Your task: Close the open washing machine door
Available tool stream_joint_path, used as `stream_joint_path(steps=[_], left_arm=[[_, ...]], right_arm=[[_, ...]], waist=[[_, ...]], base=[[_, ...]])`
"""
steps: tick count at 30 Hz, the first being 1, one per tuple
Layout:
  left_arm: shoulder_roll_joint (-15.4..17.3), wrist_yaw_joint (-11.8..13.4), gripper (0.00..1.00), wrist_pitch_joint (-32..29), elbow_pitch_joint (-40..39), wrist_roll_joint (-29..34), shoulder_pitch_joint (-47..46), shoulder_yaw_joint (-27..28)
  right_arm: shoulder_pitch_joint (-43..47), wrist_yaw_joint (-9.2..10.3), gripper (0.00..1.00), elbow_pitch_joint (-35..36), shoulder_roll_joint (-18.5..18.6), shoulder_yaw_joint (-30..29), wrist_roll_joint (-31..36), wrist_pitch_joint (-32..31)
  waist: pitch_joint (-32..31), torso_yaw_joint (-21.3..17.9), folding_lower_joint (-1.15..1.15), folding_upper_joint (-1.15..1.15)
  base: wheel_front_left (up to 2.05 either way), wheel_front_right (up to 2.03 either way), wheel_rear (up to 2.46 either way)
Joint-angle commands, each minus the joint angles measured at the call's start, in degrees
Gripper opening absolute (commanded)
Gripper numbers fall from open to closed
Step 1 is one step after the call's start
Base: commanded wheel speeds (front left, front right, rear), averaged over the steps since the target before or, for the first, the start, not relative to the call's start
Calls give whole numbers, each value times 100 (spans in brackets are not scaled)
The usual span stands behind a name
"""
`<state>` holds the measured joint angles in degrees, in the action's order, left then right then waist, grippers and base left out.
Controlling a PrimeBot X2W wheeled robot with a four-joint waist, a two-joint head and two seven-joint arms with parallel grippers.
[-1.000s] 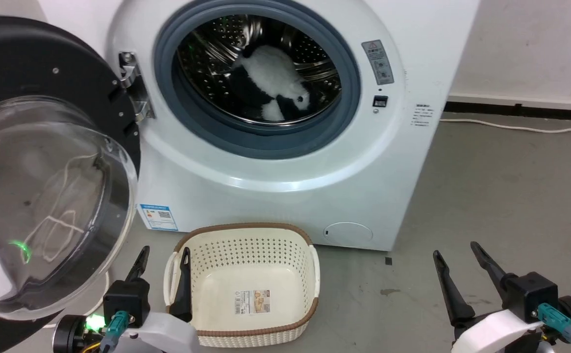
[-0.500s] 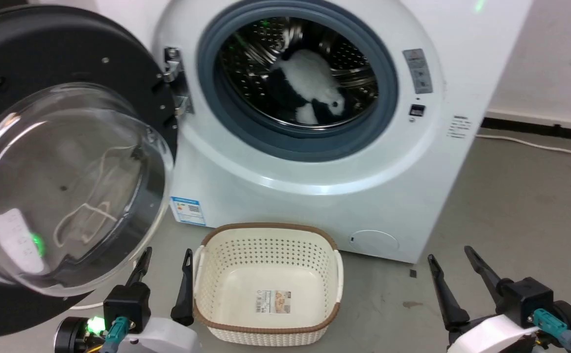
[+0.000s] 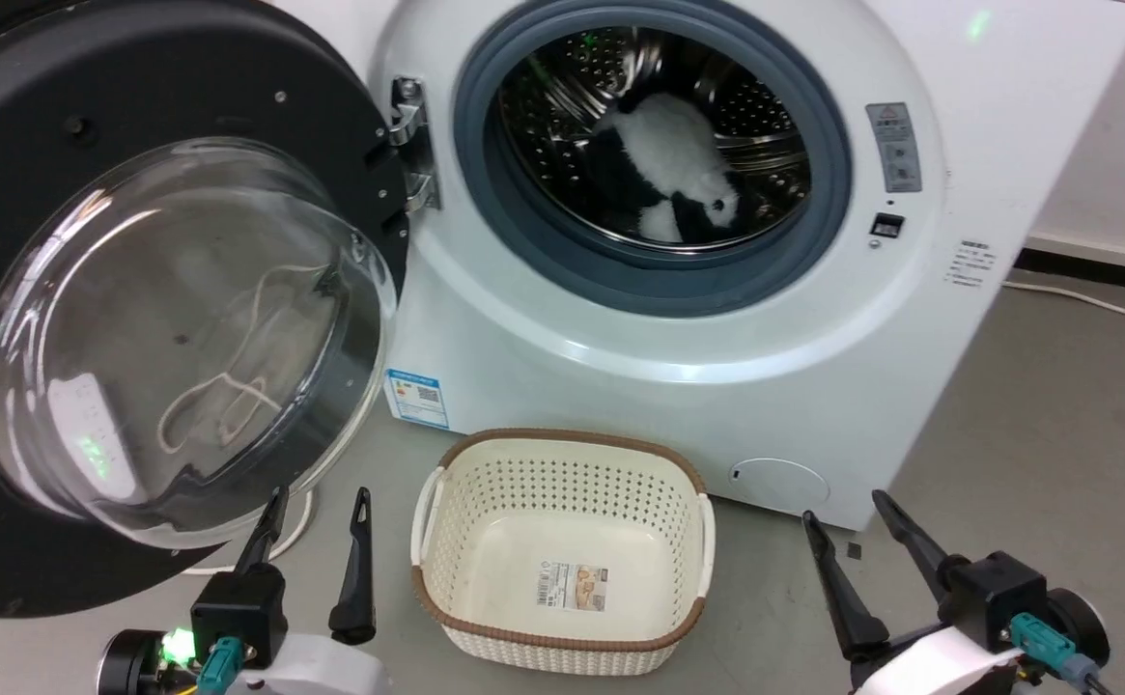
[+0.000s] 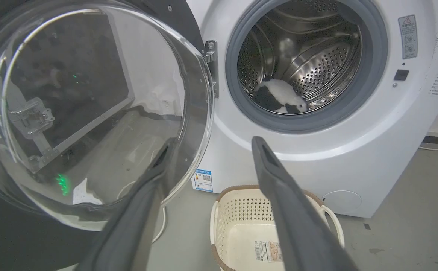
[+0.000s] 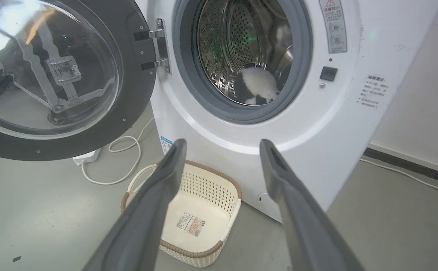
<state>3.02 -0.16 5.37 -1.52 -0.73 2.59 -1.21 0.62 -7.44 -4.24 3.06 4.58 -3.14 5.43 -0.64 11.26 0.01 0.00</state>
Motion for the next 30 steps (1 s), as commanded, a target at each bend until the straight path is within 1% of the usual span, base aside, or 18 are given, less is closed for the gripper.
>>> stream_joint_path(steps=[1,15,22,30], left_arm=[[7,18,100,65,-43,-32,90,-5],[-5,79,100,244,-200,-76,222,41],[-9,201,100,340,-213,-84,284,96],[-11,264,100,436,-293,-130,349,101]], right_arm=[[-111,-2,100,-42,-8,42,-52,59],[-289,-2,100,-341,-10,358,-147,238],[-318,-3,100,-489,1,494,-201,334],[-352,-3,100,-590,3,635,-235,430]], waist=[[5,41,-1,0],[-5,395,-1,0],[-9,585,-1,0],[-1,784,-1,0]], base=[[0,0,0],[0,0,0],[0,0,0],[0,0,0]])
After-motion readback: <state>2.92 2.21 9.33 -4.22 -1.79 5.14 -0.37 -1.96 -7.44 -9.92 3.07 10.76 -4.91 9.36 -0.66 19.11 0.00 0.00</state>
